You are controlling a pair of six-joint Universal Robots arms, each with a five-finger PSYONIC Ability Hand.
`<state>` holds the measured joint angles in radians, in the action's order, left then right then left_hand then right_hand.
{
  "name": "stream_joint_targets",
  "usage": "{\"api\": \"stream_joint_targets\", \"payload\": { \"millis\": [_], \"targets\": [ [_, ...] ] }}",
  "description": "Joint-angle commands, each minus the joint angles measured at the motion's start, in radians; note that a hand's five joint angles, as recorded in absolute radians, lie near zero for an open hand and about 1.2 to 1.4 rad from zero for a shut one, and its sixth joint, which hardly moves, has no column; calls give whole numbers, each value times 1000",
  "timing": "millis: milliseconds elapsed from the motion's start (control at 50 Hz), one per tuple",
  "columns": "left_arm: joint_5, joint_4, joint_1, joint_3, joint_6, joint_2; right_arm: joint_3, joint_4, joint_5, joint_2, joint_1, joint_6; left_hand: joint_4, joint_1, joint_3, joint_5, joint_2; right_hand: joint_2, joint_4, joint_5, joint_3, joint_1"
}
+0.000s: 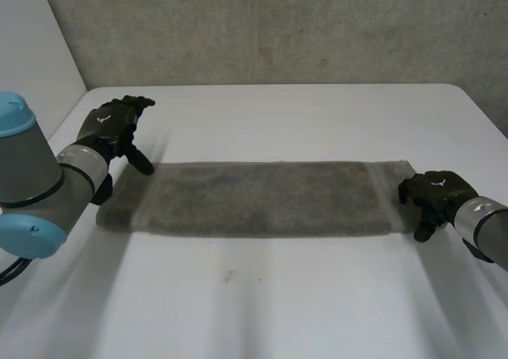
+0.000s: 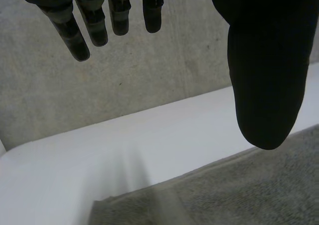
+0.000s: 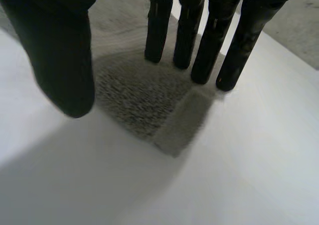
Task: Fold the towel.
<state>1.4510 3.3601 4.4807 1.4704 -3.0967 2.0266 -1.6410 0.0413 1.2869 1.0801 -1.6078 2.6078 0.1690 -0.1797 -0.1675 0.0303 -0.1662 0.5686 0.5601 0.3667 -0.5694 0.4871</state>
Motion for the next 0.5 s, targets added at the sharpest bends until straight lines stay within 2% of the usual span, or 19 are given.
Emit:
{"api": "stream_joint_targets", "payload": {
  "millis": [20, 40, 140, 180, 240, 280, 340, 460, 500],
  "targets": [
    [0, 5, -9, 14, 12, -12, -8, 98, 14, -34, 17, -11, 6, 5, -7, -30, -8, 702, 711, 730, -702, 784],
    [0, 5, -9, 18, 12, -12, -5, 110, 23, -34, 31, -11, 6, 5, -7, -30, -8, 826, 835, 854, -826, 908],
    [2, 7, -9, 24, 12, -14, 1, 141, 60, -17, 75, -37, 6, 5, -7, -30, -8, 828, 836, 855, -827, 909],
    [2, 7, -9, 24, 12, -16, 21, 132, 113, -23, 101, -130, 6, 5, -7, -30, -8, 828, 836, 855, -827, 909],
    [2, 9, -9, 30, 12, -29, 26, 124, 147, -20, 128, -196, 6, 5, -7, -30, -8, 828, 836, 855, -827, 909],
    [2, 10, -9, 36, 12, -43, 41, 118, 211, -6, 190, -322, 6, 5, -7, -30, -8, 828, 836, 855, -827, 909],
    [2, 10, -9, 39, 12, -48, 61, 118, 233, 1, 207, -385, 6, 5, -7, -30, -8, 828, 836, 855, -827, 909],
    [2, 10, -9, 42, 12, -58, 98, 118, 213, 50, 174, -282, 6, 5, -7, -30, -8, 828, 836, 855, -827, 909],
    [2, 10, -9, 42, 12, -65, 124, 118, 171, 116, 64, -162, 6, 5, -7, -30, -8, 828, 836, 855, -827, 909]
  ]
}}
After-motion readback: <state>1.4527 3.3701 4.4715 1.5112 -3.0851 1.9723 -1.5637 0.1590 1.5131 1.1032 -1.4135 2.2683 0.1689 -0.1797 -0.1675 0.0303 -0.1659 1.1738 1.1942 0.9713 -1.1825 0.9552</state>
